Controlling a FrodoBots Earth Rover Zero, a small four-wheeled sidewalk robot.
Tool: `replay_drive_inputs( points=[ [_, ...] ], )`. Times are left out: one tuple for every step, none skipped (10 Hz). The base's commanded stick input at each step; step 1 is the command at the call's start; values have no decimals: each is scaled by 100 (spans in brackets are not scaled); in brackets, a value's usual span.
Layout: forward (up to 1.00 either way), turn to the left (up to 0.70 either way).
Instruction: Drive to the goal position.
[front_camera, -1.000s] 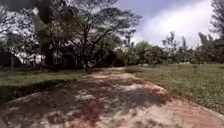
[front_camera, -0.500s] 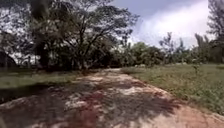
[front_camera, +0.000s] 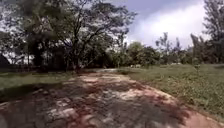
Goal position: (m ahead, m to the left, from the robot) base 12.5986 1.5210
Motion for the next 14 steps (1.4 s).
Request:
replay_drive_inputs(
  points=[
    [70, 0],
    [70, 0],
    [70, 0],
    [70, 0],
    [70, 0],
    [70, 0],
    [70, 0],
    [70, 0],
    [70, 0],
    [70, 0],
    [70, 0],
    [70, 35],
    [70, 35],
    [70, 30]
  ],
)
